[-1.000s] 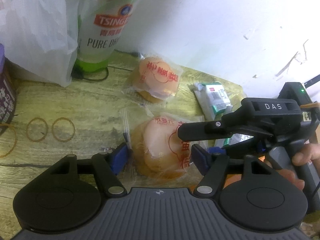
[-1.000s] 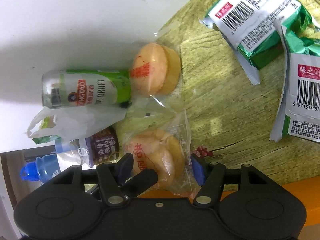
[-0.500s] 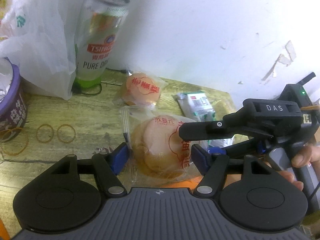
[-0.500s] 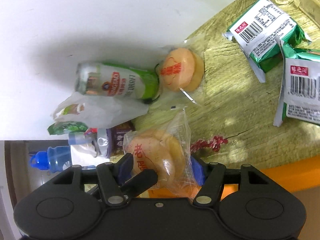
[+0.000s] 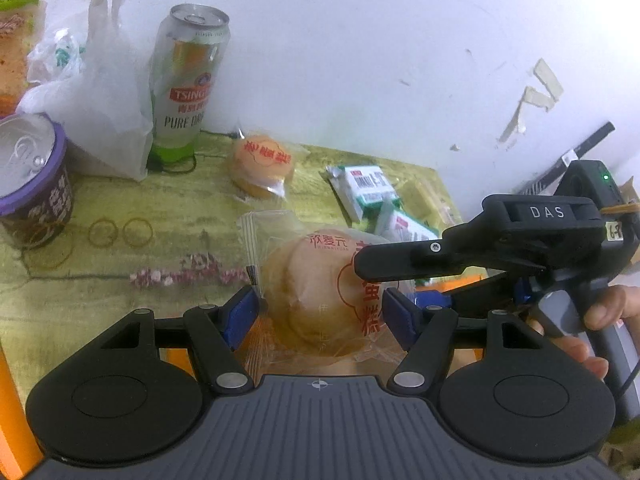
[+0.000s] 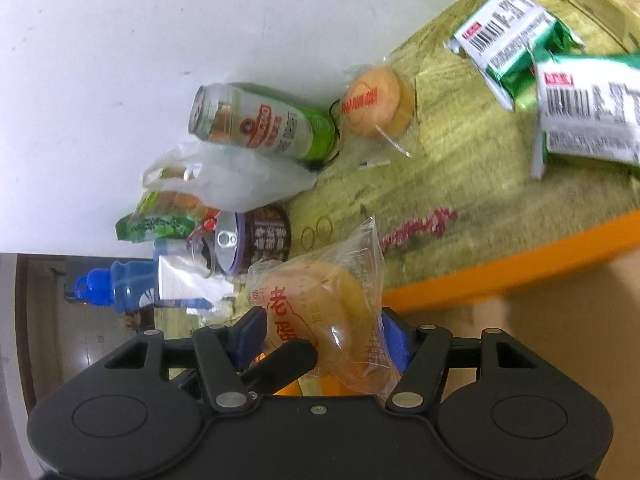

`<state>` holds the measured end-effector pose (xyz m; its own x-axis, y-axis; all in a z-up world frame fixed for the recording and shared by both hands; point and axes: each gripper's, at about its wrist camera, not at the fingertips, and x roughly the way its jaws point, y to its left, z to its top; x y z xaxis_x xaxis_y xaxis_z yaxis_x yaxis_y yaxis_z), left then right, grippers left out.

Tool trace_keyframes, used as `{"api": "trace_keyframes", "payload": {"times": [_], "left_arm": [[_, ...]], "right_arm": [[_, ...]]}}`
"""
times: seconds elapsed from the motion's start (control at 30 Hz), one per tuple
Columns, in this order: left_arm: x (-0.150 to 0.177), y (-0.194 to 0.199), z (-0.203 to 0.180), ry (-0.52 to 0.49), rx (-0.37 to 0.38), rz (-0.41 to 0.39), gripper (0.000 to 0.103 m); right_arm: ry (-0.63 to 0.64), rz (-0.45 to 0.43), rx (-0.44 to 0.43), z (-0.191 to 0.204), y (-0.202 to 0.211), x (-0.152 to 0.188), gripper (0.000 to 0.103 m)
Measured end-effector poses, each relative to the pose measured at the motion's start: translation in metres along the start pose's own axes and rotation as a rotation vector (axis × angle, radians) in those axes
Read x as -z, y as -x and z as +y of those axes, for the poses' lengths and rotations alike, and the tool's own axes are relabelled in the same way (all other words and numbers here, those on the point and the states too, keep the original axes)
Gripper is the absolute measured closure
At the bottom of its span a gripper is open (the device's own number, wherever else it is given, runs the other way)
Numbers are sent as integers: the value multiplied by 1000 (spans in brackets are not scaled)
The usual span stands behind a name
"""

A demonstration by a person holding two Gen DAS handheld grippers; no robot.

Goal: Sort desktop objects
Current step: 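Lift the wrapped cake with both grippers and carry it into the orange tray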

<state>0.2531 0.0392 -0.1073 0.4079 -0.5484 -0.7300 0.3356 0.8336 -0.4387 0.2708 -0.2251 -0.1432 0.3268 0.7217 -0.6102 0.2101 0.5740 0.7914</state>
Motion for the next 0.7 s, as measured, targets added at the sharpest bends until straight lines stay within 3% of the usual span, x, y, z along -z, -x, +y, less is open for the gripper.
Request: {"api": "trace_keyframes", "payload": {"times": [0.4,0.7], "left_arm": [[38,1,-13,-24,-19,41,34],[51,-6,-1,-8,-37,86,34]], "right_arm": [[-6,31,26,-20,-1,33,42],[-17,65,38,-32,-19,42,42]]}}
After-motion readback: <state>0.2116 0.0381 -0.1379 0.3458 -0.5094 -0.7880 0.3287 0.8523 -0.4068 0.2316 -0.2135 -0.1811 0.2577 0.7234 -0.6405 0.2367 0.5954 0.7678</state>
